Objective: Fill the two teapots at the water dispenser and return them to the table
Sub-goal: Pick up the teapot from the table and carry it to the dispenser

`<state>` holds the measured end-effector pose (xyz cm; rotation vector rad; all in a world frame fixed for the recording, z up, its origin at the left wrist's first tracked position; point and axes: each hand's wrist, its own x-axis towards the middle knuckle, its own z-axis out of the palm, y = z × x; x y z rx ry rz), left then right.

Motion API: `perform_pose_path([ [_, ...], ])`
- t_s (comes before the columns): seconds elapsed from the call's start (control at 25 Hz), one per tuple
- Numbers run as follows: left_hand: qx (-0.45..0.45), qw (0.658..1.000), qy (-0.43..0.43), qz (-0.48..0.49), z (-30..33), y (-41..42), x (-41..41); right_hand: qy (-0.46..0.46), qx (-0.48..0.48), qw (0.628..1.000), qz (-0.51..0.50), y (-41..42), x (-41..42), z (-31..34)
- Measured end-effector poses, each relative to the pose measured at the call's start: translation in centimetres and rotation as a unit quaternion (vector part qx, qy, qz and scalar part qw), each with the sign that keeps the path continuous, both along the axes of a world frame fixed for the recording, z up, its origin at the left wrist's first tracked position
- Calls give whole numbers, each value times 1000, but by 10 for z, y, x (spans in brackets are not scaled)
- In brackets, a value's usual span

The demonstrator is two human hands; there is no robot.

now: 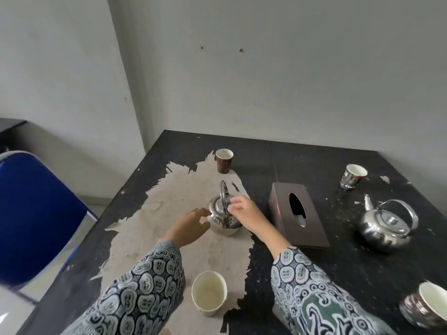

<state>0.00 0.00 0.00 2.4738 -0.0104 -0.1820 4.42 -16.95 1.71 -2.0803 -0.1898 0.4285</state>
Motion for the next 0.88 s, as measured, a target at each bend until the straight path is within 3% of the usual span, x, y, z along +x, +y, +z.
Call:
perform_pose_path([
  [0.2, -31, 999, 40, -2, -26, 8, 7, -30, 23, 998, -52, 33, 16, -13],
  [0.4, -55, 998, 21, -1, -14, 16, 8, -29, 32, 998, -49, 33, 30, -6],
  [0.72, -39, 997, -62, -2, 64, 21, -28, -41, 27, 998, -44, 1, -15, 45],
  [0.88, -21, 994, -111, -4, 117, 10, -66, -74, 89, 993, -7, -7, -59, 100],
])
